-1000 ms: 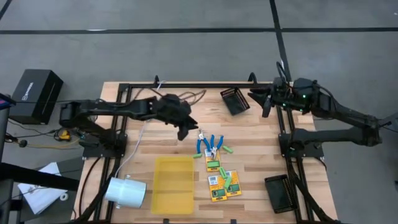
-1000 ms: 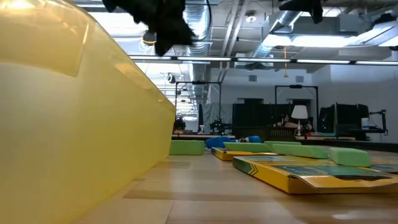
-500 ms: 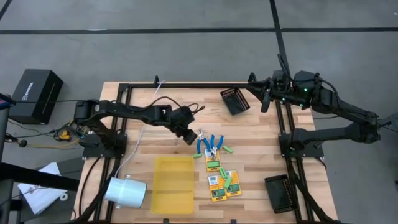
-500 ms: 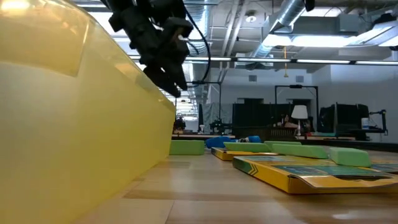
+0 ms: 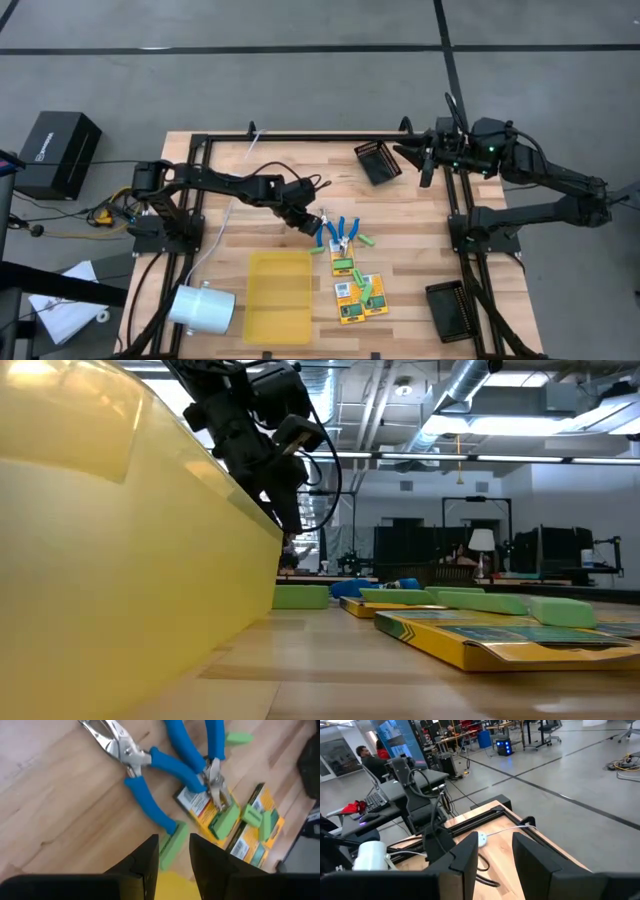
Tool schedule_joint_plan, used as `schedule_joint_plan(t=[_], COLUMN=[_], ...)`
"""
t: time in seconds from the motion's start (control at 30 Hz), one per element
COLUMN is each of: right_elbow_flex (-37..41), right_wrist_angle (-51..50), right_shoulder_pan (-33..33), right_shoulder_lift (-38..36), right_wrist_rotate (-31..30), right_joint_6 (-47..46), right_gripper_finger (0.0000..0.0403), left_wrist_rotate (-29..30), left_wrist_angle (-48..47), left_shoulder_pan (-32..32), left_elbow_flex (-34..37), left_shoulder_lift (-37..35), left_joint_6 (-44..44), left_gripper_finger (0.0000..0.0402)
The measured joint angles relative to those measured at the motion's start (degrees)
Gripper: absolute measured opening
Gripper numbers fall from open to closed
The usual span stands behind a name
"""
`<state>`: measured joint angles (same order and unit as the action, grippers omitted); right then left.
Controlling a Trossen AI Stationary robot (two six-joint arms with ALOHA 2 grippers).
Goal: Pick & Place School Supplies
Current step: Put the blue punch plier into the top black bin
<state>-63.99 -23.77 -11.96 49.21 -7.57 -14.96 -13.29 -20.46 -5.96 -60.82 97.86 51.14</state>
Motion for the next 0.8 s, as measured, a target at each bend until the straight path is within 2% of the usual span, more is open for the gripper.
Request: schedule_joint_plan(t=[0.4,0.8], right_elbow_flex=[0.0,0.0], right_wrist_angle=[0.0,0.3], right_shoulder_pan=[0.0,1.2], right_shoulder_lift=[0.0,0.0], right_wrist_rotate=[0.2,1.7], right_joint_6=[0.0,0.0], right_gripper_finger=[0.0113,0.0113], left_wrist_rotate=[3.2,-0.3], left_wrist_angle=[3.3,9.3], left_shoulder_pan=[0.0,0.0], left_elbow_flex=[0.1,0.0], left_shoulder_lift=[1.3,8.8], left_joint_6=[4.8,8.6], left_gripper_finger=[0.0103,0.0103])
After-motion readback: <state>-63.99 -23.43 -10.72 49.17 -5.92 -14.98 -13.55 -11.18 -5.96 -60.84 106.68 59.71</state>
